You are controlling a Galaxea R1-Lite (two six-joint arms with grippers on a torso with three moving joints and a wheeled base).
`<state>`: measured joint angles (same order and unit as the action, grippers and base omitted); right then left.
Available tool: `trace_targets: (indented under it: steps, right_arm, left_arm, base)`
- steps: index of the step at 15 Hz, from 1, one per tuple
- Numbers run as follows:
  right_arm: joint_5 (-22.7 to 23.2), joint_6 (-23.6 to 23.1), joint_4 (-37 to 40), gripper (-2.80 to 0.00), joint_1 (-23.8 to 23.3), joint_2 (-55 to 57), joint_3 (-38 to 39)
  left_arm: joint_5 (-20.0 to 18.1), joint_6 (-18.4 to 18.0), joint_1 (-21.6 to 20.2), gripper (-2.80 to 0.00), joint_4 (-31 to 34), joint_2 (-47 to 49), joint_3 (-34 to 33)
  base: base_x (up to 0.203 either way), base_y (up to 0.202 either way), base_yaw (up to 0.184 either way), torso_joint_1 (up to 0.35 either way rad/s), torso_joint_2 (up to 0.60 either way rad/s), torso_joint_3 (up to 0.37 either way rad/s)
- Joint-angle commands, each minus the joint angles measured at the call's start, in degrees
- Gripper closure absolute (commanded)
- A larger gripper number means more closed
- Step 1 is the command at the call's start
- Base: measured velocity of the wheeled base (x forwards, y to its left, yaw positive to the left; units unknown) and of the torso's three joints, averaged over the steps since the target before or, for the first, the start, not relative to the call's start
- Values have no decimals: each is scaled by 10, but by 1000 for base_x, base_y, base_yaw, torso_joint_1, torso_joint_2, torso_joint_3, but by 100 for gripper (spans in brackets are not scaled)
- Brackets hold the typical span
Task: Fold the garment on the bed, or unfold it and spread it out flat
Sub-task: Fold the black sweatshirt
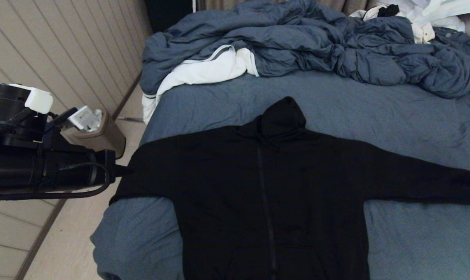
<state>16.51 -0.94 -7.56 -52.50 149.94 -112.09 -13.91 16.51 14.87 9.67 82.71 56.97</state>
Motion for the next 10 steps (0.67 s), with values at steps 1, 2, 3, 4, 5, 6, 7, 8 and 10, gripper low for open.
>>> trace_targets:
  steps: [1, 2, 3, 4, 5, 6, 7, 8, 10]
  right_arm:
    - [1, -1, -5, -280, 4, 20, -1]
    - [1, -1, -4, -280, 4, 20, -1]
    - [0, -2, -1, 0, 3, 19, -1]
    - [0, -2, 0, 0, 4, 20, 0]
    - [-4, -2, 2, 0, 4, 20, 0]
    - [-5, -2, 3, 0, 3, 19, 0]
    - [-4, -1, 3, 0, 2, 18, 0]
    - [-4, 0, 3, 0, 2, 15, 1]
    - [-2, 3, 6, 0, -2, 7, 5]
  left_arm:
    - [0, 0, 0, 0, 2, 3, 3]
    - [0, 0, 0, 0, 2, 3, 3]
    - [0, 0, -1, 0, 1, 3, 1]
    - [-1, 1, 0, 0, 0, 3, -1]
    - [-2, 1, 0, 0, 0, 5, -1]
    - [-2, 2, 0, 0, 0, 6, -1]
    - [-2, 3, -1, 0, 0, 6, -1]
    - [-2, 4, -1, 0, 0, 5, -2]
    - [-1, 0, 0, 0, 1, -6, -12]
  base:
    - [0, 0, 0, 0, 0, 0]
    - [0, 0, 0, 0, 0, 0]
    - [0, 0, 0, 0, 0, 0]
    - [0, 0, 0, 0, 0, 0]
    - [0, 0, 0, 0, 0, 0]
    - [0, 0, 0, 0, 0, 0]
    - [0, 0, 0, 0, 0, 0]
    - [0, 0, 0, 0, 0, 0]
    - [0, 0, 0, 0, 0, 0]
